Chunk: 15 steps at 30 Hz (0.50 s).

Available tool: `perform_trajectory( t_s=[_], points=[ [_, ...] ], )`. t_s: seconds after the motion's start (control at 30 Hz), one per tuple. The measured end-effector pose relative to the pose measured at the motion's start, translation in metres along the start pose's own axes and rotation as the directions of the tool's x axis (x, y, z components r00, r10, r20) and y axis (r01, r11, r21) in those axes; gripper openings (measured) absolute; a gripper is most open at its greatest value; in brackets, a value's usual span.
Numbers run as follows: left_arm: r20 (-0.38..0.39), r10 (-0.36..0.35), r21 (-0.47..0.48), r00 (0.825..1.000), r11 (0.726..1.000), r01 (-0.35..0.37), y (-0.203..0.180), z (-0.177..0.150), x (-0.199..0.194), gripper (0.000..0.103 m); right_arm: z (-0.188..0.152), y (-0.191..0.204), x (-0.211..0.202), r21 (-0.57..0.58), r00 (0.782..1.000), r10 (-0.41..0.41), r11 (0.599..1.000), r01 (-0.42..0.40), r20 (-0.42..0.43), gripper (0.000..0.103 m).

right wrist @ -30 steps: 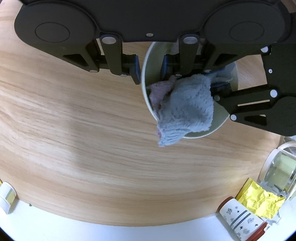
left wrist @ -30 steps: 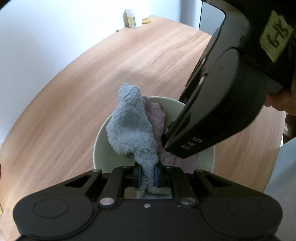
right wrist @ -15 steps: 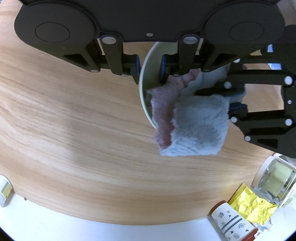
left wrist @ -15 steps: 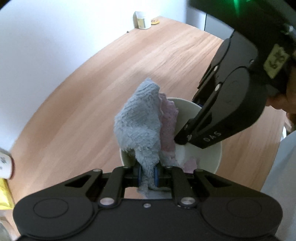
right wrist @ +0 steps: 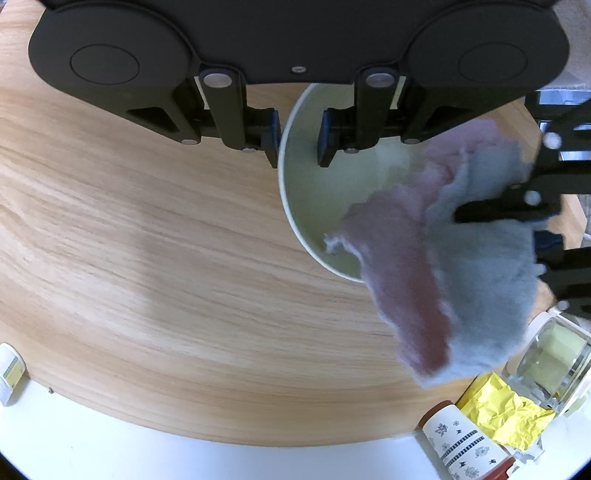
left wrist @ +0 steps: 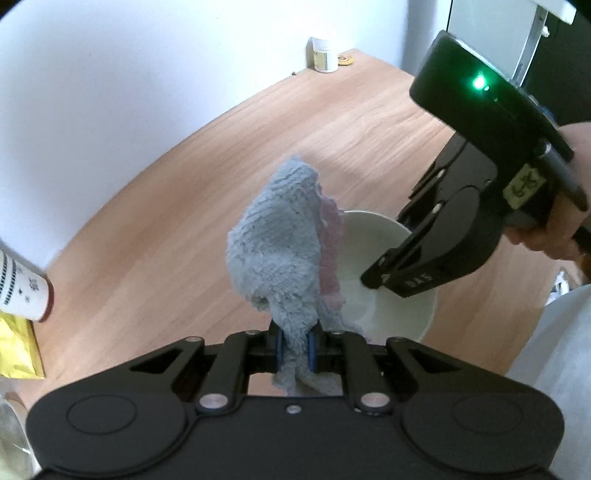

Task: Clean bowl
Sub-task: 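Pull the cloth out of the bowl with the left tool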

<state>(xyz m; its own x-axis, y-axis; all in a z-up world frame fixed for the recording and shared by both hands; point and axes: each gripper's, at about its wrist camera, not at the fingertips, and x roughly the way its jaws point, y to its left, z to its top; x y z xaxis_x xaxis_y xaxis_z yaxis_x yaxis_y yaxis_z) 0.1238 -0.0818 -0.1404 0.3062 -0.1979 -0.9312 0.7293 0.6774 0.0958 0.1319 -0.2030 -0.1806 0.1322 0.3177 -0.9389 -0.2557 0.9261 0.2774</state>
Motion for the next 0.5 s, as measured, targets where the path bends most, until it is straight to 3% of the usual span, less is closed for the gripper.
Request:
perform_trajectory(
  t_s=[0.23,0.37,0.5],
  points=[
    [-0.017,0.062,-0.105,0.998,0.992,-0.063,0.029,-0.014,-0.015,0.012,0.002,0.0,0.002,0.008,1.0,0.002,1.0,-0.002,-0.015,0.023],
    [-0.007,0.054,-0.215,0.999,0.975,-0.054,0.046,-0.022,-0.02,0.012,0.004,-0.003,0.005,0.036,1.0,0.015,0.999,-0.015,-0.012,0.032],
    [-0.022,0.12,-0.26,0.993,0.958,-0.121,0.054,-0.034,-0.012,0.012,0.003,-0.005,0.004,0.037,1.0,0.027,0.999,-0.027,0.016,0.031]
  ],
)
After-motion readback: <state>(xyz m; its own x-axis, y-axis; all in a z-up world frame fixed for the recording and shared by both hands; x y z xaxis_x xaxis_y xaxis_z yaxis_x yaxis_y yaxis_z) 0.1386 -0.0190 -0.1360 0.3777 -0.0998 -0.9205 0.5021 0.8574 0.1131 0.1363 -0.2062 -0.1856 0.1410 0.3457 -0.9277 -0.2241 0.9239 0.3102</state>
